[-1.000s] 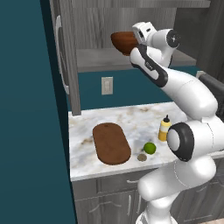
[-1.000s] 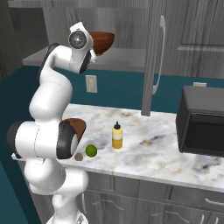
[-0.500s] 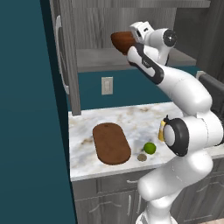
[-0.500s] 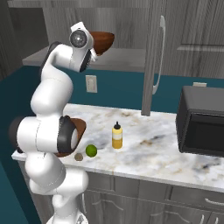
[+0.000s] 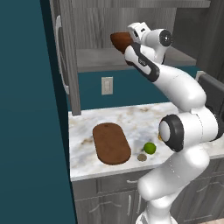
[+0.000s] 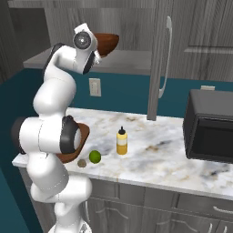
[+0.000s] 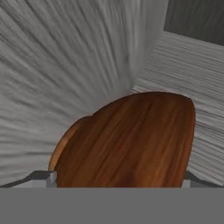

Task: Open the cabinet. Place the bowl and condiment on the counter. Then place the lime and garlic on the cutting board.

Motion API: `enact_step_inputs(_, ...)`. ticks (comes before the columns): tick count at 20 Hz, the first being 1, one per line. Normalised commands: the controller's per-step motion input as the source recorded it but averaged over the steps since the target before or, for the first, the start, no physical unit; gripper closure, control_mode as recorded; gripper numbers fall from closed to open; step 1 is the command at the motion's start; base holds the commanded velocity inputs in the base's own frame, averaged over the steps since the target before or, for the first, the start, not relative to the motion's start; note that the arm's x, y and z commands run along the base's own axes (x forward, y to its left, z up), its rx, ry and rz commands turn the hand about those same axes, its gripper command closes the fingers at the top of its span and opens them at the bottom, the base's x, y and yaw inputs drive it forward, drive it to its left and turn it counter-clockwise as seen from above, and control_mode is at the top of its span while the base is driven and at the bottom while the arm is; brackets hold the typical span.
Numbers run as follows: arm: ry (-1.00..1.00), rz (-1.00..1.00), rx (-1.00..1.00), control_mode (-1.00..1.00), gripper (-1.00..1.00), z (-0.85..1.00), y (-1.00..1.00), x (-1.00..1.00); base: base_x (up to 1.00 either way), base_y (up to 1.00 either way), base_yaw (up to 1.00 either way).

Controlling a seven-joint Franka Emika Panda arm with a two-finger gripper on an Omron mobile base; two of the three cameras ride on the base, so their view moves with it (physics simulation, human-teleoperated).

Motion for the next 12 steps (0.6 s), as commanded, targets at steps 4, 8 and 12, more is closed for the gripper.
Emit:
enact_step_inputs(4, 0.0, 0.0, 0.0, -1.0, -1.0, -0.04, 0.03, 0.19, 0.0, 0.0, 0.0)
enact_step_inputs(8, 0.0, 0.0, 0.0, -1.0, 1.0, -0.04, 0.02, 0.11, 0.0, 0.0, 0.0)
enact_step_inputs(12, 0.03, 0.0, 0.01, -1.0, 1.0, -0.11, 0.0, 0.0, 0.0, 0.0, 0.0)
